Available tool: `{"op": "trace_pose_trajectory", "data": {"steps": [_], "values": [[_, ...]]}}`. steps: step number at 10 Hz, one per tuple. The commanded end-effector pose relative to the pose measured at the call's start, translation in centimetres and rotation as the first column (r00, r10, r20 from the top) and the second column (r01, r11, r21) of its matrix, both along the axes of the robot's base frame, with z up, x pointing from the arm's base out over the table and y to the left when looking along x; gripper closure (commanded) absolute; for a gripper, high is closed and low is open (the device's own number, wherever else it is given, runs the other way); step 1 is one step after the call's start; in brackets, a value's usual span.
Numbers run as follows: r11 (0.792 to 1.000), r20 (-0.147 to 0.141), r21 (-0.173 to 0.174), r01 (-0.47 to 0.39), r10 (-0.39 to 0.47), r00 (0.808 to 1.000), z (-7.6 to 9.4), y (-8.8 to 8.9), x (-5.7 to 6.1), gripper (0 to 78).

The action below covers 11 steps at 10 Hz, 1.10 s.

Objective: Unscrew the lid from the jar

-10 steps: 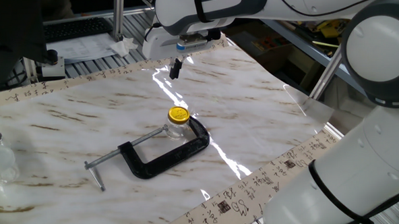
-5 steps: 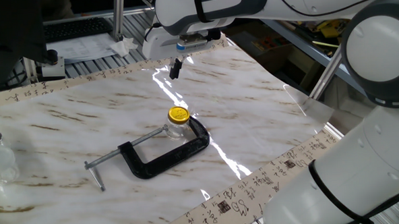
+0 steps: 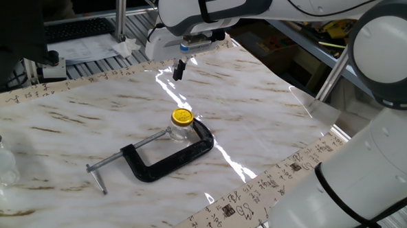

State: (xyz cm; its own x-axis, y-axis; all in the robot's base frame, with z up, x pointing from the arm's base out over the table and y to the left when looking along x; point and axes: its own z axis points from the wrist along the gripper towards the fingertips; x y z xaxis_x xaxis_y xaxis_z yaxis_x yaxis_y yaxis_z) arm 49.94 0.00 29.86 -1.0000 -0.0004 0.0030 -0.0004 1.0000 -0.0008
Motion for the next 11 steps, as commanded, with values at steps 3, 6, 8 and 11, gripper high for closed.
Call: {"op": "trace_pose_trajectory", "data": {"steps": [3, 6, 8, 11], "values": [[0.943, 0.128, 0.027, 0.332, -0.332, 0.934, 0.00, 0.00, -0.01, 77.6], [0.941, 0.124, 0.029, 0.338, -0.339, 0.933, -0.02, -0.01, -0.06, 77.6], [0.941, 0.120, 0.028, 0.337, -0.338, 0.934, -0.02, -0.01, -0.06, 77.6], [0.940, 0.112, 0.027, 0.340, -0.341, 0.933, -0.03, -0.01, -0.06, 77.6]]}}
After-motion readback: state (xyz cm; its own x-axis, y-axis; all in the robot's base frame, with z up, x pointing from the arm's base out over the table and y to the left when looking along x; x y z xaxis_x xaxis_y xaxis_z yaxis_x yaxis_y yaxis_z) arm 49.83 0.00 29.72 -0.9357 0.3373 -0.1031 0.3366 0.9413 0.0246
